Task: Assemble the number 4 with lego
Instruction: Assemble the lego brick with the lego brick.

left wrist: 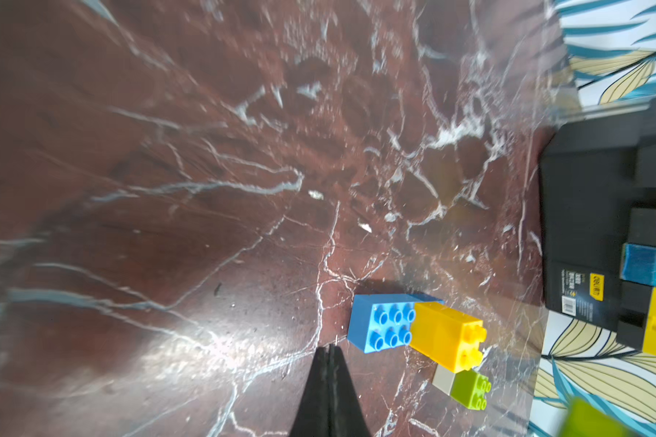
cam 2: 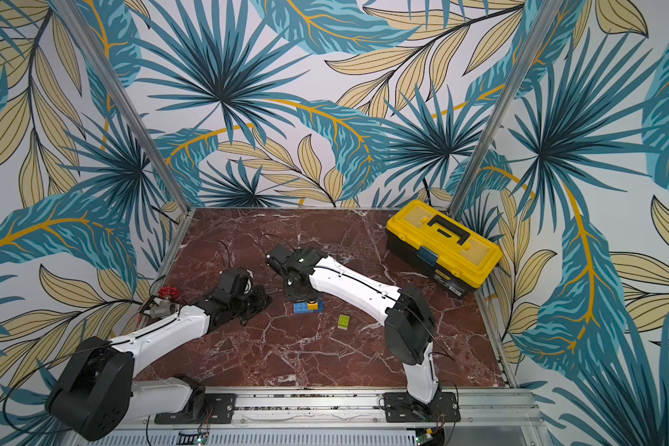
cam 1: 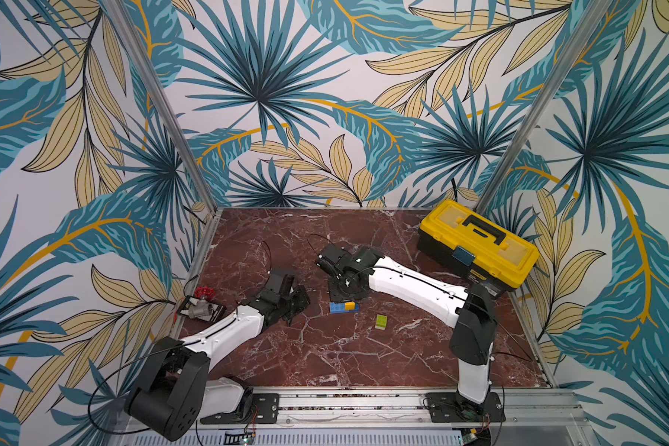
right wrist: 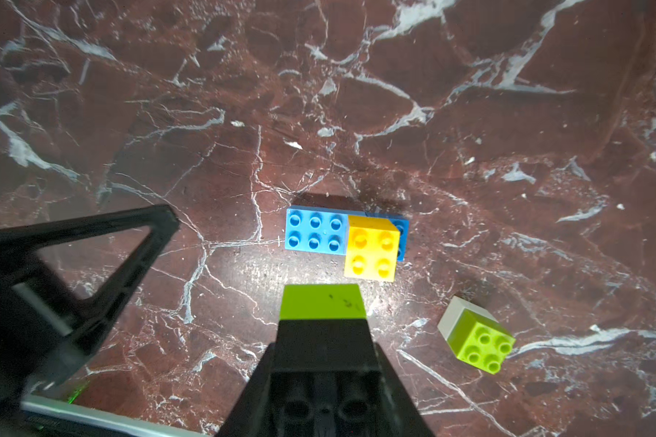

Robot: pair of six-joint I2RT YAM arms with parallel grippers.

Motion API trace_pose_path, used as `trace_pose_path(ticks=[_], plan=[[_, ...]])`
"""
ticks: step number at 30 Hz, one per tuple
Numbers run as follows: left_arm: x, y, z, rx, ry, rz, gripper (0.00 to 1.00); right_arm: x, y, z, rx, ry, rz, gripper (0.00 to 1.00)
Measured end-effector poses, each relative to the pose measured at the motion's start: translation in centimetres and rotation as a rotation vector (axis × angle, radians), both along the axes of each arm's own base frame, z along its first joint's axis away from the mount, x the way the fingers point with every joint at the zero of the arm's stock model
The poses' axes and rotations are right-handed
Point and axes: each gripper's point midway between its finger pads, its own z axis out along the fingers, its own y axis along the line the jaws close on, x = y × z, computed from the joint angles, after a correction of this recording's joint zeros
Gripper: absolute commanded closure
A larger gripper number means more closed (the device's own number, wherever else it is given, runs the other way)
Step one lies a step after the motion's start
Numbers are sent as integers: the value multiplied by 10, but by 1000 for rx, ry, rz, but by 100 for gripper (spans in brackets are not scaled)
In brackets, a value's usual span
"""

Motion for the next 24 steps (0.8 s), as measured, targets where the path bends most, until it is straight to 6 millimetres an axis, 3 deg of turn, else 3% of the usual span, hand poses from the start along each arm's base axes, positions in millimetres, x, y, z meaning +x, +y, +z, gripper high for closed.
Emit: trace_pose_path(ticks=[7,24], plan=[[-10,6,-5,19,24,-2,100,-2,9,-29,-41,53,4,85],[-13,4,-15,19,53,-12,100,2,13,-58,-85,86,-24,86]])
